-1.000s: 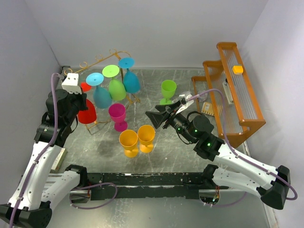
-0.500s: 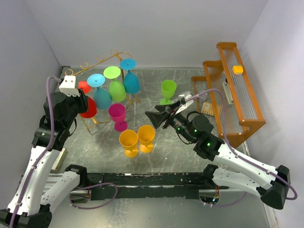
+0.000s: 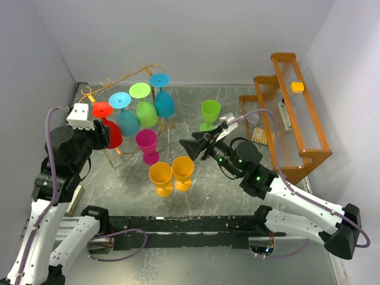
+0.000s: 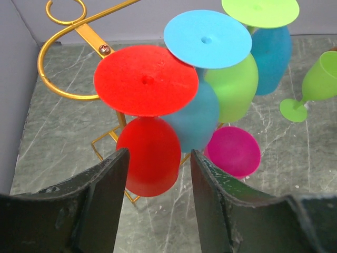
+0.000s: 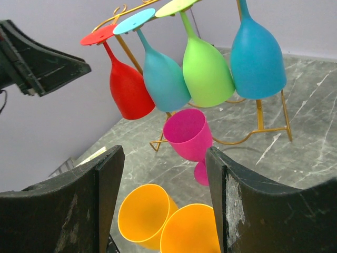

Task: Place the wine glass upside down on the wine glass rack

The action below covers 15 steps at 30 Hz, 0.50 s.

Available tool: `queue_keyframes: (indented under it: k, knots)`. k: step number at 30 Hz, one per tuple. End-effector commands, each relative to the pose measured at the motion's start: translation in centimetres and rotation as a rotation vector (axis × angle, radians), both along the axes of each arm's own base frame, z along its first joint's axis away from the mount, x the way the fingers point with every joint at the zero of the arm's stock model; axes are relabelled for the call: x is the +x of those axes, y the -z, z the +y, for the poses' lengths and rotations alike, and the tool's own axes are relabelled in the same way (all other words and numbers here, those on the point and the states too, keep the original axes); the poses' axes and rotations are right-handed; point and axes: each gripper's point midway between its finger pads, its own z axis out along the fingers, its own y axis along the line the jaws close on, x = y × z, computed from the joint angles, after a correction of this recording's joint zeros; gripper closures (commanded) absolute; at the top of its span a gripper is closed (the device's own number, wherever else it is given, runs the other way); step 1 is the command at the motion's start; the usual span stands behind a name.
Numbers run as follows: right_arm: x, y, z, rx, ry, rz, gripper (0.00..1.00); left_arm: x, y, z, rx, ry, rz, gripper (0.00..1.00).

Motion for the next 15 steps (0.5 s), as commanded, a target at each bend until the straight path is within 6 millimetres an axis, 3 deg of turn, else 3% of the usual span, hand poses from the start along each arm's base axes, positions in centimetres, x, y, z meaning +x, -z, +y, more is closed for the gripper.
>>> queue_keyframes:
  k: [1, 4, 10, 11, 15]
  knots:
    - [0.4, -0.5, 0.7, -0.021, 0.000, 0.030, 0.36, -1.8, -0.7, -0.2, -0.014, 0.032, -0.007, 0.38]
    - [1.1, 0.3, 1.5, -0.066, 0.004, 0.075, 0.36, -3.0, -2.3, -0.4, -0.032, 0.055, -0.050, 0.36]
    - [3.1, 3.6, 2.5, -0.245, 0.066, 0.197, 0.37, -5.2, -7.8, -1.3, -0.099, 0.122, -0.177, 0.35]
    - [3.5, 3.2, 2.7, -0.260, 0.078, 0.205, 0.37, -5.5, -8.5, -1.6, -0.111, 0.140, -0.196, 0.35]
    - [5.1, 4.7, 3.6, -0.357, 0.126, 0.276, 0.37, -6.2, -11.1, -2.7, -0.158, 0.201, -0.259, 0.35]
